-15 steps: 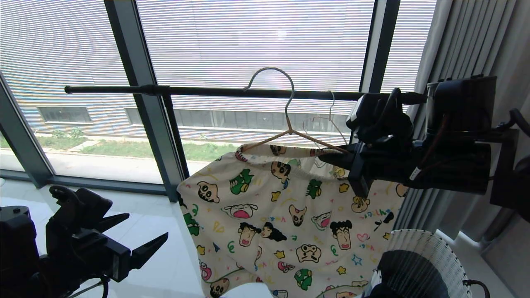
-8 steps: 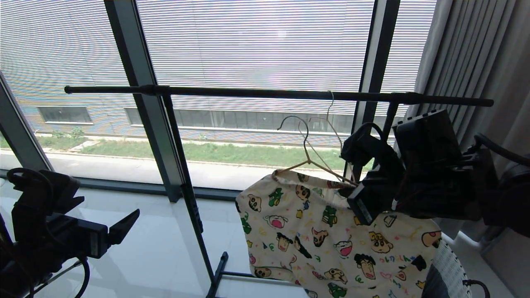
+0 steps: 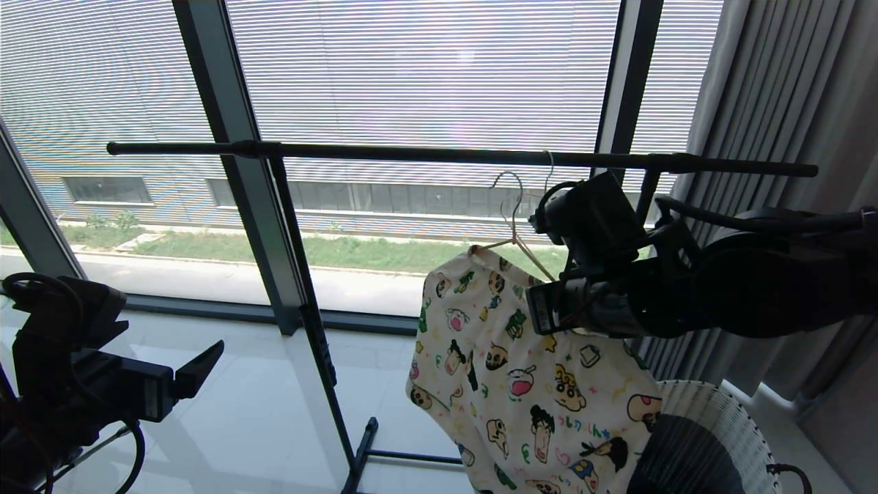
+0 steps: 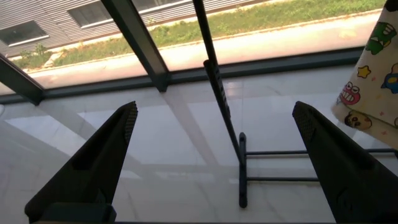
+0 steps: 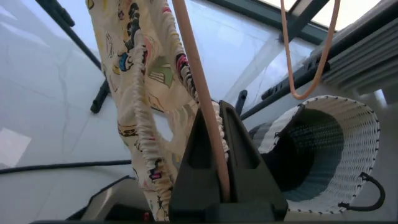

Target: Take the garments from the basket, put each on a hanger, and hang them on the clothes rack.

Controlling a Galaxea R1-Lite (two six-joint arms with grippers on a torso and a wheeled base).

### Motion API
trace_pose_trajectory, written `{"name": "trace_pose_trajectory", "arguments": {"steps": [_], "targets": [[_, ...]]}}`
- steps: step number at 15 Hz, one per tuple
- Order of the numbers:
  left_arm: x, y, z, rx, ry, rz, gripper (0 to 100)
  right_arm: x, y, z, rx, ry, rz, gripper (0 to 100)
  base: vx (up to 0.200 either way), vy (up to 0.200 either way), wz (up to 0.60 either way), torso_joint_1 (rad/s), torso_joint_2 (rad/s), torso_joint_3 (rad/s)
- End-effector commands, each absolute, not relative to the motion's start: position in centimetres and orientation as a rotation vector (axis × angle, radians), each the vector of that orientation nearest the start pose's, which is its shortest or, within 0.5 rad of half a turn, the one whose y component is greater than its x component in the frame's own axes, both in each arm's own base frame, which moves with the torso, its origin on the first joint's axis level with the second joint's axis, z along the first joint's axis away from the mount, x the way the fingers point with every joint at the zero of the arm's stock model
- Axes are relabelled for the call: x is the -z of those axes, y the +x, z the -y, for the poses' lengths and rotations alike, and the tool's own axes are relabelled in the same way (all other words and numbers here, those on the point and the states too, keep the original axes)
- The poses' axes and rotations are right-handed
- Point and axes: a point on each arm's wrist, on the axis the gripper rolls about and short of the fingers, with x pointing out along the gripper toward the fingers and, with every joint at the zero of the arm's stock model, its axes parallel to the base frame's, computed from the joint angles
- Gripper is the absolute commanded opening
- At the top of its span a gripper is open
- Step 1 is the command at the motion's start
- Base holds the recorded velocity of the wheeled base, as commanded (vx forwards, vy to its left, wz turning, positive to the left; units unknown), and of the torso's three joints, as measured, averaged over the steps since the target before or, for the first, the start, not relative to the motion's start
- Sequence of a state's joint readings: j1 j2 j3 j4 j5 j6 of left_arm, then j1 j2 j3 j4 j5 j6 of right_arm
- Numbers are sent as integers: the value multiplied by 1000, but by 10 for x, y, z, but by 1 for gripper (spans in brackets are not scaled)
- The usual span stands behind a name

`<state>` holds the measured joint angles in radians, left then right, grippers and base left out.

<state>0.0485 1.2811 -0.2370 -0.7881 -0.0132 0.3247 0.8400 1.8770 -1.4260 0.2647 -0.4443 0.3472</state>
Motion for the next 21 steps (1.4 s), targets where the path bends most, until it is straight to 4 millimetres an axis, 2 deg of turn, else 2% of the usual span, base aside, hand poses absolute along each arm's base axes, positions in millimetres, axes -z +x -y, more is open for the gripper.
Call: {"name": "trace_pose_trajectory", "arguments": {"steps": [1,3,7,10,13,18,21], "targets": [[-148,166,-8,9,315,-262,100,-209,254,-269,-256,-95,-621,0,0,0,0,0,0,0],[-147,166,-8,10,314,-263,100,-217,257,-272,-245,-77,-586,0,0,0,0,0,0,0],[-146,165,-6,23,314,-265,100,-228,271,-277,-193,-49,-524,0,200,0,0,-5,-1,2],[-146,165,-6,25,314,-266,100,-235,274,-278,-193,-36,-502,0,200,0,0,10,5,1],[-146,164,-6,25,316,-264,100,-235,272,-280,-199,-36,-501,0,200,0,0,9,2,1],[-144,159,-5,29,316,-268,100,-232,271,-284,-206,-47,-509,0,0,0,0,0,0,0],[-144,160,-2,46,319,-264,100,-218,283,-285,-164,-70,-527,0,0,0,0,0,0,0]]}}
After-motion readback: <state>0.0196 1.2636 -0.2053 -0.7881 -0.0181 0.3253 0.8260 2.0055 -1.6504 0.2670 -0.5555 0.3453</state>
